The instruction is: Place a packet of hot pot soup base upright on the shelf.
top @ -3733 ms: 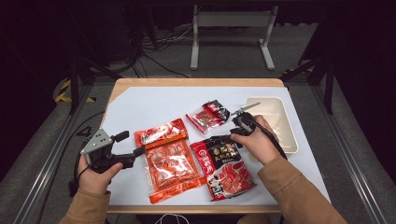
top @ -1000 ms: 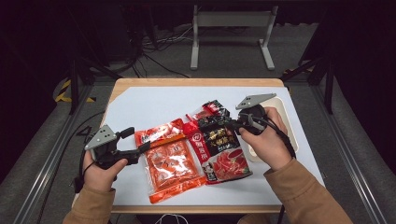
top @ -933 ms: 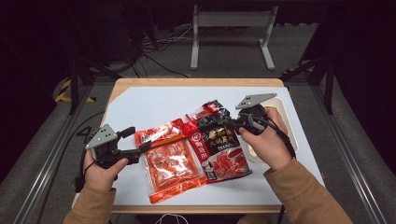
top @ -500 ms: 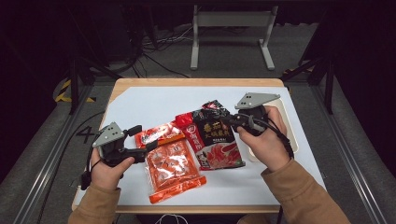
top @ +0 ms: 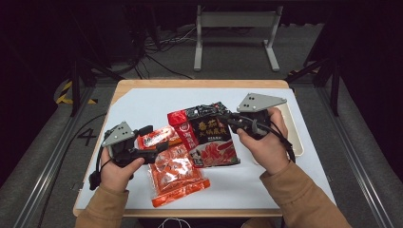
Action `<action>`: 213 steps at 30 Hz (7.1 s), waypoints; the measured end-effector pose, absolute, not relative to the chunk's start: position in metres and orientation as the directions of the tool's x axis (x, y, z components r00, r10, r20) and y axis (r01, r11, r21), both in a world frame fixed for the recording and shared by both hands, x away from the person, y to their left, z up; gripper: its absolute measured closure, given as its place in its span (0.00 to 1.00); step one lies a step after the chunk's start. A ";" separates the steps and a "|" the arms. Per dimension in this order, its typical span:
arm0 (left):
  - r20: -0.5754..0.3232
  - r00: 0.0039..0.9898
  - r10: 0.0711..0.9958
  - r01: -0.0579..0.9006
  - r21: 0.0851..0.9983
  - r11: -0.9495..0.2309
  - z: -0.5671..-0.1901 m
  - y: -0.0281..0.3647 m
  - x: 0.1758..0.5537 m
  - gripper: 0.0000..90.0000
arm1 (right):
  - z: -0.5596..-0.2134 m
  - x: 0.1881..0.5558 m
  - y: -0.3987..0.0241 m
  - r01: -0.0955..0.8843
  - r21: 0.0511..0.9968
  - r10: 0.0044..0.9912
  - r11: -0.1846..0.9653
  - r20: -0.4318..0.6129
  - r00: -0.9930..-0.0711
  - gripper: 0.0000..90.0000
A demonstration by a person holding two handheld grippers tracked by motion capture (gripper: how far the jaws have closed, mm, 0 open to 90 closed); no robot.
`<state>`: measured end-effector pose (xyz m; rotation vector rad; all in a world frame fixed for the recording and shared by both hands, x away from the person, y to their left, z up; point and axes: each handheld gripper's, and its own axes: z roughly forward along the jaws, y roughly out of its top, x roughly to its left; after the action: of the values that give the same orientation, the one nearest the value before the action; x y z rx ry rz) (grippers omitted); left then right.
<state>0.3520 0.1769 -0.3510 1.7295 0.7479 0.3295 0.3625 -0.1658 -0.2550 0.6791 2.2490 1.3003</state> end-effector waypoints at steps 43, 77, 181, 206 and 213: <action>-0.100 0.846 0.524 0.222 0.959 -0.175 -0.340 0.161 0.349 0.88 | -0.276 0.358 -0.152 0.158 0.925 0.497 0.346 -0.038 -0.867 0.92; -0.077 0.914 0.398 0.183 0.954 -0.236 -0.336 0.153 0.345 0.91 | -0.287 0.378 -0.123 0.095 0.805 0.203 0.585 -0.032 -0.979 0.78; -0.131 0.763 0.633 0.359 0.901 -0.245 -0.350 0.211 0.355 0.20 | -0.204 0.477 -0.301 0.092 0.808 0.540 0.581 -0.299 -0.787 0.91; -0.138 0.769 0.624 0.359 0.901 -0.244 -0.353 0.212 0.356 0.18 | -0.220 0.496 -0.334 0.091 0.802 0.555 0.591 -0.322 -0.767 0.91; -0.135 0.763 0.632 0.362 0.900 -0.244 -0.355 0.216 0.355 0.18 | -0.224 0.499 -0.338 0.080 0.800 0.542 0.594 -0.324 -0.776 0.91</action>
<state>0.3553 0.2163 -0.3553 1.8615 0.7636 0.3073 0.4992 -0.3381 -0.2236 0.4917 2.2725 1.1031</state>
